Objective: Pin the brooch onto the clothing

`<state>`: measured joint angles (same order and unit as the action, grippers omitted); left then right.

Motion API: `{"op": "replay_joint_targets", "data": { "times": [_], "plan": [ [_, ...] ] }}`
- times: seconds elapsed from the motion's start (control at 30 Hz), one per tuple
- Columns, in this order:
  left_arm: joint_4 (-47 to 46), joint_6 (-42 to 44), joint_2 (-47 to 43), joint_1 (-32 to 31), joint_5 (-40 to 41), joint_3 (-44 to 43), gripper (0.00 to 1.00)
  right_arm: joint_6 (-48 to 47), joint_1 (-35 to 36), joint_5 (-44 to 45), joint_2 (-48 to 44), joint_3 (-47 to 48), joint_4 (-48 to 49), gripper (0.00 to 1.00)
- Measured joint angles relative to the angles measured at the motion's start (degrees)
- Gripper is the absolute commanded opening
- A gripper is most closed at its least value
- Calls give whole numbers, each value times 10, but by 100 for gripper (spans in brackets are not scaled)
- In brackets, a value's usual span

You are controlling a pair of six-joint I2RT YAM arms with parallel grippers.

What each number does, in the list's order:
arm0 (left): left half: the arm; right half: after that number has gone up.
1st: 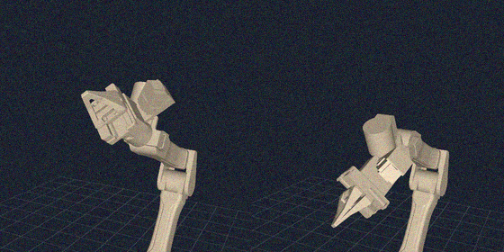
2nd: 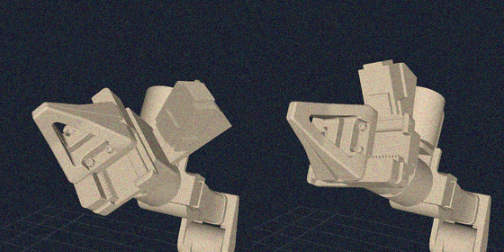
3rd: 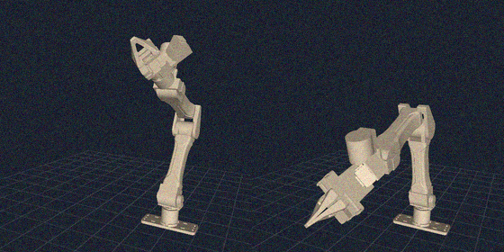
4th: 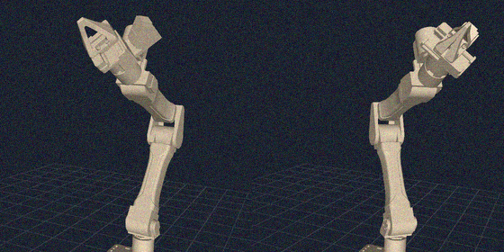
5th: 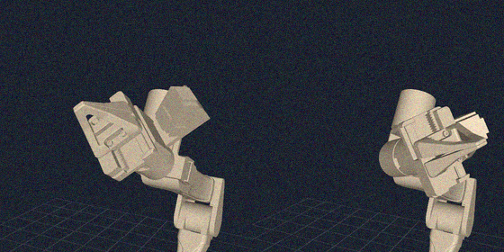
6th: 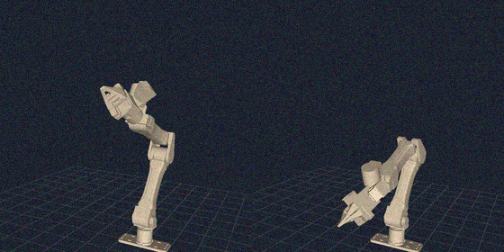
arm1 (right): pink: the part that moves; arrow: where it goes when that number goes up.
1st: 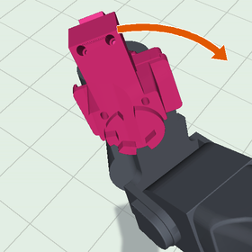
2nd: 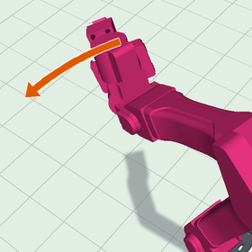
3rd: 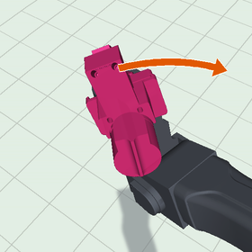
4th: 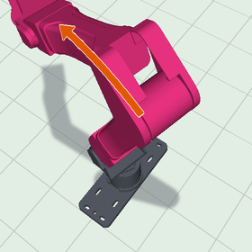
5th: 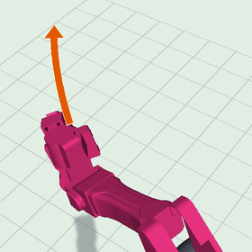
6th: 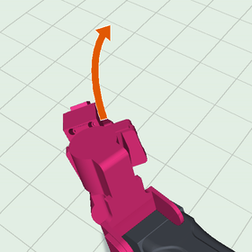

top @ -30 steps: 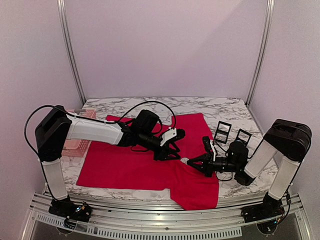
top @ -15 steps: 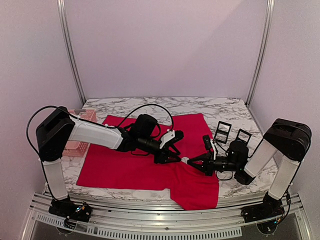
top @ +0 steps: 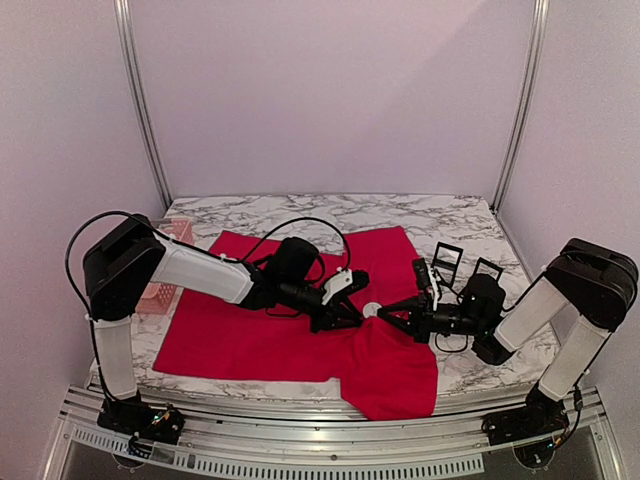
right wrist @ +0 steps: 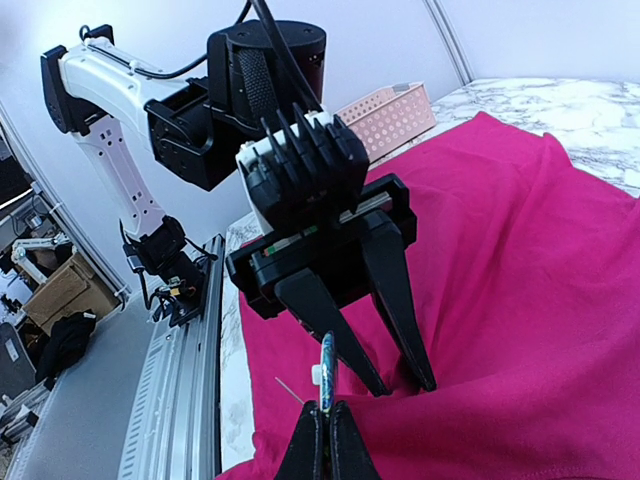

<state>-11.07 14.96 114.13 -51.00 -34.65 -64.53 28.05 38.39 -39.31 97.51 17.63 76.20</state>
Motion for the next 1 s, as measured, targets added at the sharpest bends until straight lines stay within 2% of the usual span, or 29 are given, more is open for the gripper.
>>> {"op": "replay_joint_targets", "data": {
  "times": [0.1,0.23,0.3,0.4,0.5,0.63,0.7,1.0],
  "plan": [
    [-20,-2,0,-3,4,2,27,-1,0,-3,-3,5,0,0],
    [-37,-15,-3,-3,14,11,49,4,-5,-8,-3,5,0,0],
    [-31,-14,-12,-1,13,18,57,13,-10,-16,-3,5,0,0],
    [-9,-7,-39,3,2,25,61,24,-13,-24,-3,4,1,0],
    [-2,-5,-68,3,-16,27,56,32,-14,-33,0,5,1,0],
    [-28,-29,-75,0,-26,27,35,32,-14,-39,2,5,1,0],
    [-40,-43,-69,0,-31,26,27,29,-14,-42,2,5,1,0],
    [-71,-91,-44,-1,-63,26,25,9,-17,-44,-16,5,1,0]
  ]
}}
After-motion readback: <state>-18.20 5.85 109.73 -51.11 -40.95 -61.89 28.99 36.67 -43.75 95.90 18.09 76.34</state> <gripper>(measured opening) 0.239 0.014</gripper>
